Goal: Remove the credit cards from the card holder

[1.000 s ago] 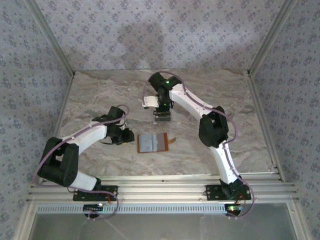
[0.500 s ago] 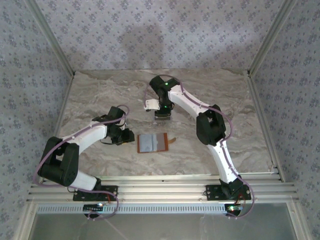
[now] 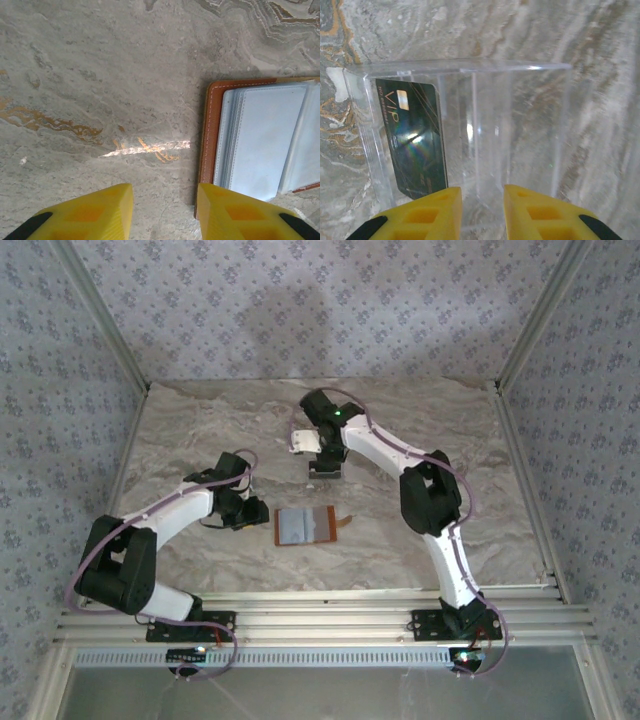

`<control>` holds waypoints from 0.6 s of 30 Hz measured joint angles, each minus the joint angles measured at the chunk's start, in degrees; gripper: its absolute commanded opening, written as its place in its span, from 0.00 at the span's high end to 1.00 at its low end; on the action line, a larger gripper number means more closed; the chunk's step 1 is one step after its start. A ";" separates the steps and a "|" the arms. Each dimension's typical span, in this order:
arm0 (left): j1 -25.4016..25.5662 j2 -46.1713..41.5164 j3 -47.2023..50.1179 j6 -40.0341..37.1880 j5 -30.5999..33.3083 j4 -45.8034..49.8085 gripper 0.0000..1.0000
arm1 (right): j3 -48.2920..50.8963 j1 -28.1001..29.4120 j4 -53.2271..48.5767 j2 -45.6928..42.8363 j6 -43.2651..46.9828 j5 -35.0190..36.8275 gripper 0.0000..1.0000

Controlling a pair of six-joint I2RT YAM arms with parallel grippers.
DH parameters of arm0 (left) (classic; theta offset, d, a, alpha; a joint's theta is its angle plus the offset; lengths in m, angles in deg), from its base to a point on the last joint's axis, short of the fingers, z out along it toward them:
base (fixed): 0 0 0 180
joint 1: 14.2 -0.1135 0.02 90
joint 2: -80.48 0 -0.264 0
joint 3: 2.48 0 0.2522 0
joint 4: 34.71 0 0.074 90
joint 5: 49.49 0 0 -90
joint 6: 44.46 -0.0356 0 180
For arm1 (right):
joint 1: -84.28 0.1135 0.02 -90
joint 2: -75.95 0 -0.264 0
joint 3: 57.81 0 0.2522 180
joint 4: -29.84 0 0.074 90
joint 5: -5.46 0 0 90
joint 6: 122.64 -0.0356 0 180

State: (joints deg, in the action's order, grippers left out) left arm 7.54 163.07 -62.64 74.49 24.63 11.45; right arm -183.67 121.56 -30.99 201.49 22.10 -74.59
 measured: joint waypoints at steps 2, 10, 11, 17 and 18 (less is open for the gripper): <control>0.00 -0.09 0.00 0.02 -0.07 -0.02 0.61 | 0.81 0.50 1.09 -2.47 -2.21 0.85 0.67; -0.02 -0.11 -0.04 0.09 -0.39 -0.59 0.61 | 6.01 4.09 4.26 -10.73 -21.64 2.29 0.65; -0.07 -0.11 -0.04 0.11 -0.37 -0.94 0.61 | 6.75 4.83 4.28 -11.30 -24.92 2.40 0.67; -1.92 -0.61 0.00 0.50 0.07 -2.34 0.61 | 10.40 10.43 3.93 -12.50 -47.89 2.34 0.72; -2.64 -1.05 0.09 0.66 0.07 -2.69 0.61 | 10.84 11.19 3.96 -12.52 -51.17 1.64 0.72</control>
State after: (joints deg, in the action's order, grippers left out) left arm 4.89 162.02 -62.55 75.15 24.69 8.77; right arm -172.83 132.75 -27.03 188.96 -29.07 -72.95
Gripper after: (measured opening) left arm 0.387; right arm 0.284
